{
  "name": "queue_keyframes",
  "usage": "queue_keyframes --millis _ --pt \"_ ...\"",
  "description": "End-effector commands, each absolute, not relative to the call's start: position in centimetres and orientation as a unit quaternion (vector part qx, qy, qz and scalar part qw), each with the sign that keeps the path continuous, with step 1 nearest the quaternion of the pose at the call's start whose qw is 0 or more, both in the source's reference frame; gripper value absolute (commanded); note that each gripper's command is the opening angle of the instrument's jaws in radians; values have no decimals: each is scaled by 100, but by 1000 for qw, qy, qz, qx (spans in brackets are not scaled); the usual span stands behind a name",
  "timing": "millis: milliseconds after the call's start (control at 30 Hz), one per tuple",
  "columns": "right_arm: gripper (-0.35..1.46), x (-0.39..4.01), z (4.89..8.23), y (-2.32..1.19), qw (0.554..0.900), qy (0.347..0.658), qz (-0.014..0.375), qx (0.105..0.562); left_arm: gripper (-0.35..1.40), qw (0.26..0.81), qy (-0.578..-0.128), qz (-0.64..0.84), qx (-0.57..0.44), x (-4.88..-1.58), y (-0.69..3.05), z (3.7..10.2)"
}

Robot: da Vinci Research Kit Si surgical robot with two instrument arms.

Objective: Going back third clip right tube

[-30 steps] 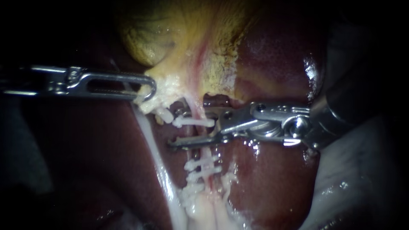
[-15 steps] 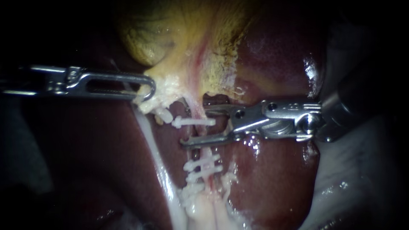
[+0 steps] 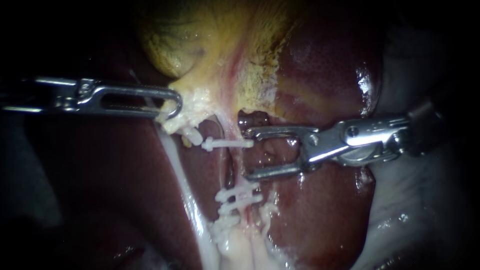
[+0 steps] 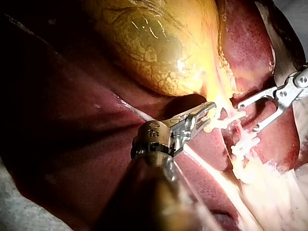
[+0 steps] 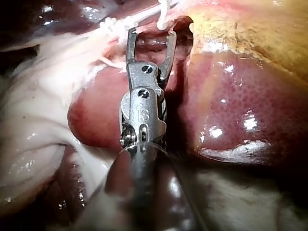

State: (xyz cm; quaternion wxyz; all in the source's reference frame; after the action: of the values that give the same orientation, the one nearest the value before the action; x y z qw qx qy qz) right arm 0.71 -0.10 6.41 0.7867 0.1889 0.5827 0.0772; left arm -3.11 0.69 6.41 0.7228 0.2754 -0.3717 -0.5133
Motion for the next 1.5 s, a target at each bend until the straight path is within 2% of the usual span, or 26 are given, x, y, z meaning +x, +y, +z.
queue_keyframes --millis 33,567,900,1500 --pt "49 69 638 -8 787 584 73 187 -35 723 -372 -513 275 -311 69 641" --pt "49 33 609 12 788 586 62 179 -35 723 -372 -513 275 -311 69 642" --pt "49 24 602 15 788 587 59 176 -35 723 -372 -512 275 -316 67 648" --pt "50 18 593 14 789 586 61 176 -35 731 -365 -502 283 -377 58 721"
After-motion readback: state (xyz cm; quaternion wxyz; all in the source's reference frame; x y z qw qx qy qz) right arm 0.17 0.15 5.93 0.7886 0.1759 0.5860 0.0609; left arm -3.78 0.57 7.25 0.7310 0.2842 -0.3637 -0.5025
